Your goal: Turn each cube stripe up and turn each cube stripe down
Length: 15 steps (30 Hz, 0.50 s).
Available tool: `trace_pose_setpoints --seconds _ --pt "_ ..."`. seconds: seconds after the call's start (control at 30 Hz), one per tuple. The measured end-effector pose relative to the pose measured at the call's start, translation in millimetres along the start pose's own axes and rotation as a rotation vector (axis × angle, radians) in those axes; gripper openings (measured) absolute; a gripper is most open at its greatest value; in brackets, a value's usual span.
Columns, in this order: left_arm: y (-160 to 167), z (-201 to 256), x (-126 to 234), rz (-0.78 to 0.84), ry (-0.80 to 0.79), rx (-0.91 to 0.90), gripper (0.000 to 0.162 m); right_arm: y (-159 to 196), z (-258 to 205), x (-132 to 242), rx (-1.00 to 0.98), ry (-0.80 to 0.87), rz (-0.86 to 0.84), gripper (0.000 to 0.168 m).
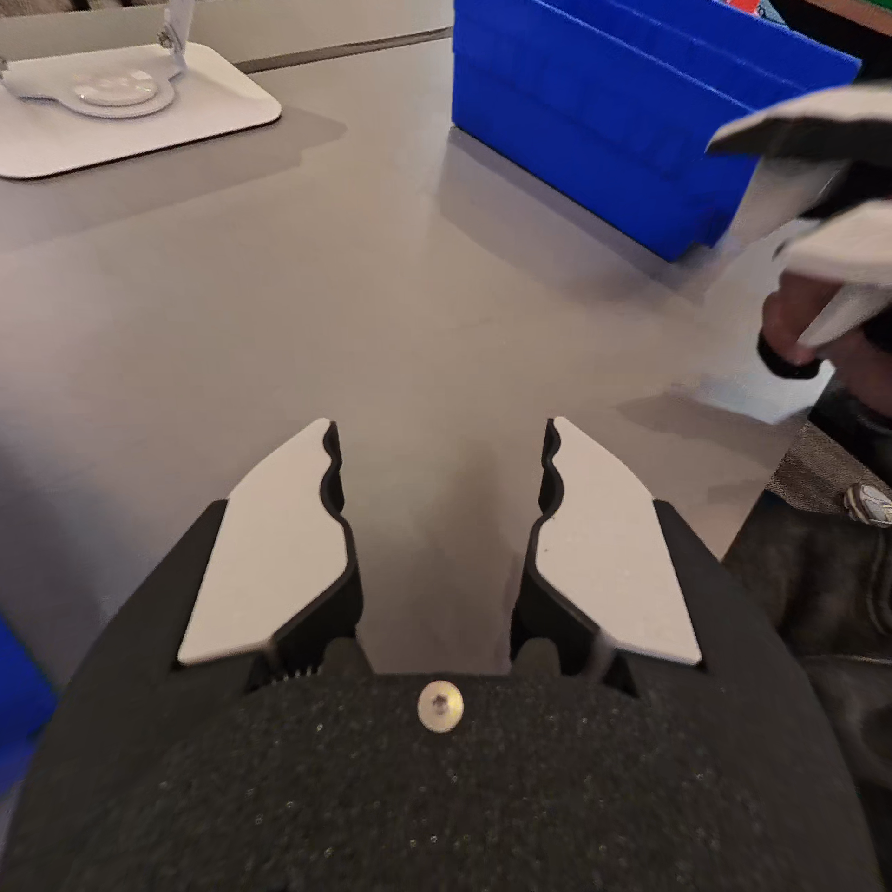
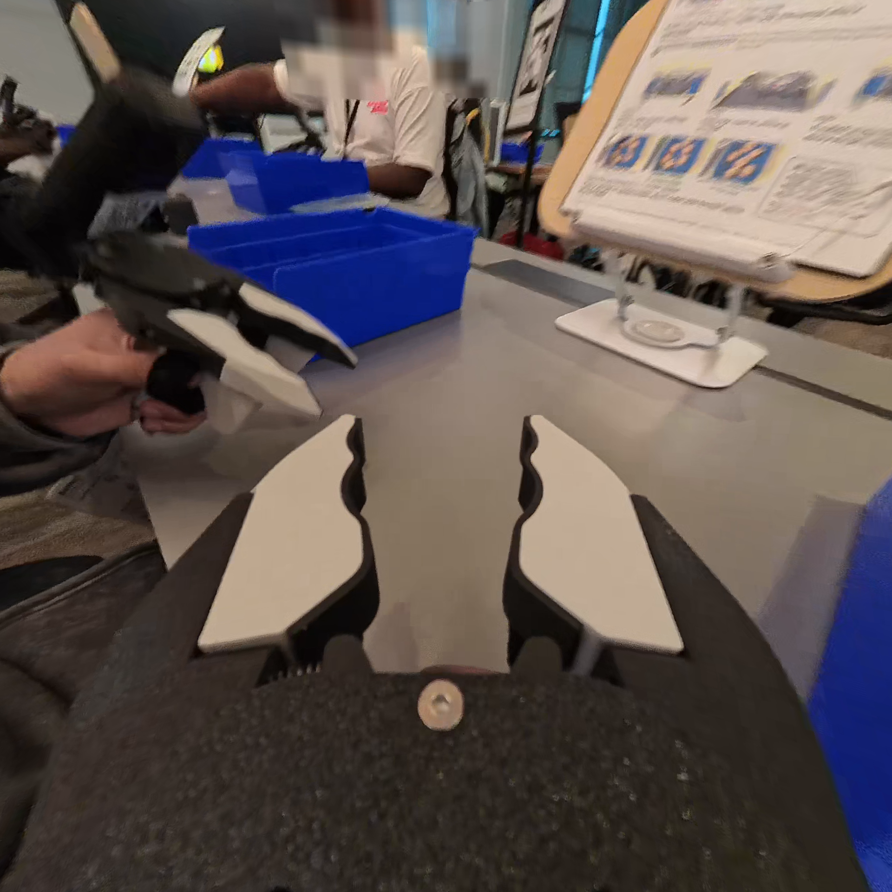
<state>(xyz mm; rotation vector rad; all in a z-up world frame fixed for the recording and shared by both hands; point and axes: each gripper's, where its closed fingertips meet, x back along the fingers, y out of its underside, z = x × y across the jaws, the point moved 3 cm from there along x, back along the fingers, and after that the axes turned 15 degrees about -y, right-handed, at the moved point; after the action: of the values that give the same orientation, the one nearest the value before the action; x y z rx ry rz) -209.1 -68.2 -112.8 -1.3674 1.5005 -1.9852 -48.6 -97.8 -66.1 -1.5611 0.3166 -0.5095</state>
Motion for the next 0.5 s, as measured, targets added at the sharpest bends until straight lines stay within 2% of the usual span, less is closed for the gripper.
trace_pose_setpoints --seconds 0.07,0.17,0.3,0.4,0.5 --pt "-4 20 -4 0.002 0.018 -0.015 0.08 -15 16 33 -0.004 0.088 0.06 0.062" --pt "-27 68 -15 0.035 0.077 -0.057 0.087 -20 64 110 -0.037 0.377 0.104 0.062" --pt "-71 145 -56 0.076 0.105 -0.116 0.093 3 125 222 -0.123 0.796 0.066 0.066" --pt "-98 202 -108 0.035 0.111 -0.084 0.097 29 143 257 -0.174 0.927 -0.012 0.067" --pt "-106 229 -164 -0.049 0.023 -0.08 0.1 49 151 262 -0.247 0.935 -0.057 0.067"
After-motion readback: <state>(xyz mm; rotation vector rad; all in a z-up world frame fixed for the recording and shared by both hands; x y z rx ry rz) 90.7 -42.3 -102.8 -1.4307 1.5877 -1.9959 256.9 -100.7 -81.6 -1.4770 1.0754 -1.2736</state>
